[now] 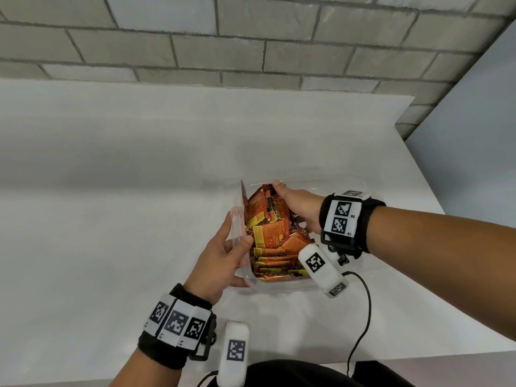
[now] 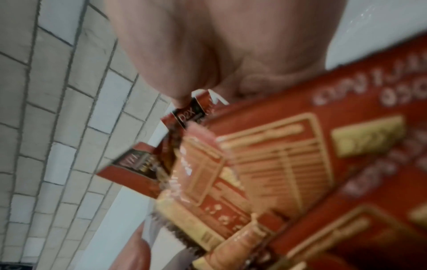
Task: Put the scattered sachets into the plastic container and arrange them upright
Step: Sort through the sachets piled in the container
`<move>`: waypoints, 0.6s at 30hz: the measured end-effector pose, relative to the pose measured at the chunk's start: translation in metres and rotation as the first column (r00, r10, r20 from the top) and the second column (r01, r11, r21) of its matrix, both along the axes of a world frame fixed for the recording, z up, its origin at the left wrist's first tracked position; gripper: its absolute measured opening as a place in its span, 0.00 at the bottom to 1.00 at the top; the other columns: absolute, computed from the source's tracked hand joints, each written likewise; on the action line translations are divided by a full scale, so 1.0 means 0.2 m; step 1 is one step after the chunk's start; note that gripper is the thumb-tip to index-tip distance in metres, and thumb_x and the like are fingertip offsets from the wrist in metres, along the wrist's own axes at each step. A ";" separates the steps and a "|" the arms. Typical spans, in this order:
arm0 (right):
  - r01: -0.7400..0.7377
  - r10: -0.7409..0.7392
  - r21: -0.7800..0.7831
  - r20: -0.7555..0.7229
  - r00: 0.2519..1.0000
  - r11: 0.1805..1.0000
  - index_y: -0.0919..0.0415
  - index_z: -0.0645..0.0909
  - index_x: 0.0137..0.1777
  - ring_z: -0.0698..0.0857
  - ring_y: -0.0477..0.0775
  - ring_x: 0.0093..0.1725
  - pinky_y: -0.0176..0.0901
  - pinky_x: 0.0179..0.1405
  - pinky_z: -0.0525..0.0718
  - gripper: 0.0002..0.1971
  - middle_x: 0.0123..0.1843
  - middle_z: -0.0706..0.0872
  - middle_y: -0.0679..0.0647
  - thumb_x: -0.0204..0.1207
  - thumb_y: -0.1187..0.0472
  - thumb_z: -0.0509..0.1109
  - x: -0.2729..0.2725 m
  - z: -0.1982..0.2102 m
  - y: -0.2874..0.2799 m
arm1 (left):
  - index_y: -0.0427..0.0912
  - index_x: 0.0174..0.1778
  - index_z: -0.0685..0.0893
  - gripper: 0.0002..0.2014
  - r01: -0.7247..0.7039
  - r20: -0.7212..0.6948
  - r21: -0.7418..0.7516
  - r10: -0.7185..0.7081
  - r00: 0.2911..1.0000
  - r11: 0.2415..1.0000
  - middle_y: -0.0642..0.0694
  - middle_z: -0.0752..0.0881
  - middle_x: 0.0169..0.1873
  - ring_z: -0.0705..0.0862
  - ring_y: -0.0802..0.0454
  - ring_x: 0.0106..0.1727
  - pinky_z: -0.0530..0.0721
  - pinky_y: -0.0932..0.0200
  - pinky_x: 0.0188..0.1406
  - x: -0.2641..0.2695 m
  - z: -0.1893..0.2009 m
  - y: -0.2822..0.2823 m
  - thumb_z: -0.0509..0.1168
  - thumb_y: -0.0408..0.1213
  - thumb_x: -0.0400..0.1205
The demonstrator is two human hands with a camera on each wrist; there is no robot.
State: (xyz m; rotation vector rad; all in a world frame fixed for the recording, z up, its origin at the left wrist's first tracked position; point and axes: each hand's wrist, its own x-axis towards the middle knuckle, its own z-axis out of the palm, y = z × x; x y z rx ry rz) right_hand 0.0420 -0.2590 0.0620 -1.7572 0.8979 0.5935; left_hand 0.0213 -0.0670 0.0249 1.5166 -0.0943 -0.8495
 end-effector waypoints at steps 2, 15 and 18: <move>-0.001 0.001 -0.060 0.001 1.000 0.998 0.63 0.59 0.81 0.70 0.66 0.76 0.60 0.73 0.68 0.41 0.79 0.68 0.64 0.80 0.31 0.45 -0.02 0.01 -0.03 | 0.66 0.82 0.53 0.34 -0.002 0.000 -0.001 0.002 1.000 1.000 0.56 0.90 0.34 0.91 0.54 0.42 0.90 0.45 0.37 0.00 0.00 0.00 0.62 0.44 0.84; -0.047 0.047 0.010 0.029 0.998 0.999 0.53 0.55 0.83 0.65 0.63 0.79 0.66 0.77 0.62 0.43 0.82 0.63 0.59 0.74 0.27 0.49 -0.14 0.13 -0.07 | 0.65 0.83 0.54 0.34 -0.018 -0.005 0.023 0.018 1.000 1.000 0.53 0.91 0.42 0.91 0.56 0.41 0.89 0.47 0.33 0.01 0.00 0.00 0.63 0.43 0.84; -0.003 0.000 -0.036 -0.079 0.997 0.999 0.55 0.56 0.83 0.67 0.68 0.77 0.67 0.74 0.67 0.44 0.81 0.64 0.62 0.74 0.27 0.50 -0.27 0.14 -0.16 | 0.65 0.81 0.57 0.33 -0.016 0.002 0.031 0.016 1.000 0.999 0.53 0.91 0.42 0.90 0.56 0.39 0.89 0.49 0.30 0.01 0.01 0.00 0.63 0.42 0.84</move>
